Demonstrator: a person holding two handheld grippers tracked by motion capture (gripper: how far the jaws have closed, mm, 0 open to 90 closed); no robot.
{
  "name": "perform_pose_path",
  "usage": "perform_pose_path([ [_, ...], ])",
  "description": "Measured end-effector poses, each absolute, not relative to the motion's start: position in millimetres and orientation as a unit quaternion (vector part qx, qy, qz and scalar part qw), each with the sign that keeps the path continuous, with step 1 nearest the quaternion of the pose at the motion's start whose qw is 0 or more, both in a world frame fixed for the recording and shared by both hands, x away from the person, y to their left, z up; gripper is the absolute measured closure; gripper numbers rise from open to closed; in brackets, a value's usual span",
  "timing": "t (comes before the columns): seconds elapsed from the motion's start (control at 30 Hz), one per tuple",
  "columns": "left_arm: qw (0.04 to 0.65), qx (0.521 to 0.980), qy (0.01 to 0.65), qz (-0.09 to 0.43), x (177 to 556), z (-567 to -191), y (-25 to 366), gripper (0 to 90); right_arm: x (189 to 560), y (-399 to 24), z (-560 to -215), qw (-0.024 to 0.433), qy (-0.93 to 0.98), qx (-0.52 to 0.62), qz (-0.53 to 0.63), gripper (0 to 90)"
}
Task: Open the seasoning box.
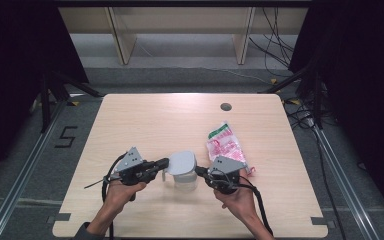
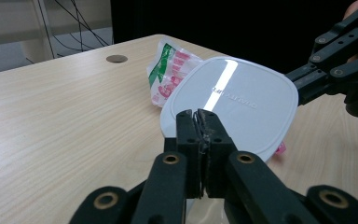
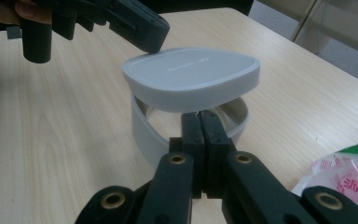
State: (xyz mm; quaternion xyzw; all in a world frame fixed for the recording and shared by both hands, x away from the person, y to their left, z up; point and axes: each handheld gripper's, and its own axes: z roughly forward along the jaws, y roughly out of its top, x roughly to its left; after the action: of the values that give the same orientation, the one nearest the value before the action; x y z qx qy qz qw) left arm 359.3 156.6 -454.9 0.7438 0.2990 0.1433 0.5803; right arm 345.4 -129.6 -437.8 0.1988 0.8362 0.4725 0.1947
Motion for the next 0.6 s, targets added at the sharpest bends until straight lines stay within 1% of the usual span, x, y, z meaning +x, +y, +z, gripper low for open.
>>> perform_pose_path([
  [0.03,0.590,0.733,0.306,0.141,360.7,-452.5,161.7,81.4,345.4,-127.3,-436.0,0.194,0.835,0.206,0.472,90.0],
  [0.1,0.596,0.727,0.307,0.148,361.9,-447.6,170.3,78.9,346.4,-126.2,-434.1,0.193,0.836,0.202,0.473,90.0],
  [0.13,0.596,0.727,0.307,0.148,361.9,-447.6,170.3,75.9,347.0,-124.5,-434.3,0.193,0.833,0.197,0.479,90.0],
  [0.17,0.591,0.729,0.310,0.152,360.4,-445.1,174.7,75.9,347.0,-124.5,-434.3,0.193,0.833,0.197,0.479,90.0],
  [0.2,0.591,0.730,0.305,0.159,357.7,-444.3,180.8,70.9,347.8,-123.0,-433.0,0.187,0.835,0.195,0.479,90.0],
  [0.27,0.588,0.731,0.307,0.161,355.0,-445.0,182.4,67.7,347.1,-122.5,-432.8,0.187,0.833,0.205,0.478,90.0],
  [0.3,0.581,0.736,0.306,0.165,352.3,-446.3,183.9,67.7,348.7,-120.8,-433.2,0.189,0.833,0.195,0.482,90.0],
  [0.33,0.573,0.744,0.302,0.163,346.6,-451.2,185.0,63.6,348.4,-117.7,-432.5,0.186,0.833,0.195,0.484,90.0],
  [0.4,0.573,0.746,0.299,0.161,344.1,-454.5,184.9,59.0,348.7,-115.9,-431.8,0.189,0.831,0.191,0.487,90.0],
  [0.43,0.563,0.752,0.302,0.164,340.7,-456.6,185.5,59.0,347.8,-114.8,-430.2,0.188,0.831,0.197,0.485,90.0],
  [0.47,0.564,0.753,0.298,0.162,336.6,-462.2,186.4,55.5,348.4,-111.3,-427.3,0.191,0.830,0.189,0.489,90.0],
  [0.57,0.560,0.754,0.301,0.162,332.8,-468.9,187.6,52.9,348.4,-107.0,-424.0,0.191,0.830,0.184,0.492,90.0],
  [0.6,0.556,0.756,0.307,0.160,330.8,-474.1,188.2,50.0,349.2,-101.9,-421.6,0.192,0.830,0.176,0.493,90.0],
])
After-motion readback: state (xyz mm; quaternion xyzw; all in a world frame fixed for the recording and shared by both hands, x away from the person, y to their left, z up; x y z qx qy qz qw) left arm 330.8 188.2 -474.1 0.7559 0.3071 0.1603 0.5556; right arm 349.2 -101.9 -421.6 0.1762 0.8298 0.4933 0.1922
